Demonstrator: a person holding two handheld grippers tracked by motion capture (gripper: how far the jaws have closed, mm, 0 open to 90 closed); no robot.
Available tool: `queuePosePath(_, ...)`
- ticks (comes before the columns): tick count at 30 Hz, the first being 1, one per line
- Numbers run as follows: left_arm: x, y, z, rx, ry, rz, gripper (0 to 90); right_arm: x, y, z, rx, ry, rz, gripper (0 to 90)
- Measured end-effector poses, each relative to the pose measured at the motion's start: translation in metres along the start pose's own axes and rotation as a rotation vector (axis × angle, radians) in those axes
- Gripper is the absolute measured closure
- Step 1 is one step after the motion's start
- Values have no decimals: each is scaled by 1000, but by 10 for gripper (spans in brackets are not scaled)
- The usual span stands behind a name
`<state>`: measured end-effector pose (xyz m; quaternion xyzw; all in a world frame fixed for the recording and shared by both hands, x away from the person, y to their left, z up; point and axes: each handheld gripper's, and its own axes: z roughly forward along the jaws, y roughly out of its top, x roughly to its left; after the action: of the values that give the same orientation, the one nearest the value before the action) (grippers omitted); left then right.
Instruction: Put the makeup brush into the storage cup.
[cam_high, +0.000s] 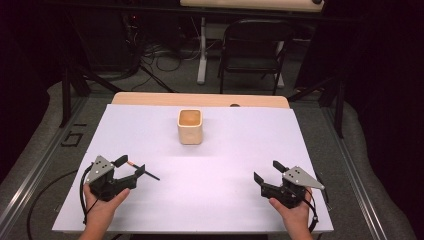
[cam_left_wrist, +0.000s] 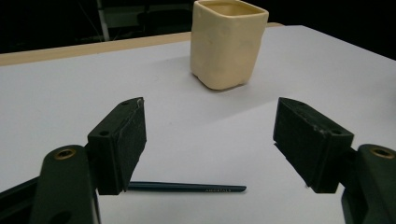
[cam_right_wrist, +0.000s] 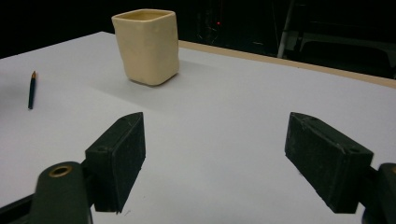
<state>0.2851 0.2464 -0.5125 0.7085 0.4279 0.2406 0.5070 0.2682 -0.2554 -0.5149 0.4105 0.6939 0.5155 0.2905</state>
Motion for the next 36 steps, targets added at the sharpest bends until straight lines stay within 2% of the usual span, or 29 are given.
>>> queuePosePath(6, 4, 0, 1, 21, 13, -47, 222, -2, -2, 4, 17, 10, 10, 196)
queuePosePath(8, 6, -1, 3, 49, 20, -54, 219, -2, -1, 4, 20, 15, 0, 196)
queuePosePath(11, 5, -1, 3, 54, 26, -68, 215, 0, -1, 5, 16, 11, -10, 195)
queuePosePath(17, 4, -1, 1, 82, 14, -75, 216, 3, 0, 6, 27, 17, -30, 194)
queuePosePath(24, 3, -1, 1, 112, 24, -72, 216, 4, 0, 7, 26, 19, -34, 194)
queuePosePath(29, 4, 0, 0, 119, 31, -81, 217, 5, 0, 9, 35, -4, -41, 194)
queuePosePath(36, 5, 5, 0, 155, 44, -117, 219, 8, 0, 9, 26, -2, -43, 195)
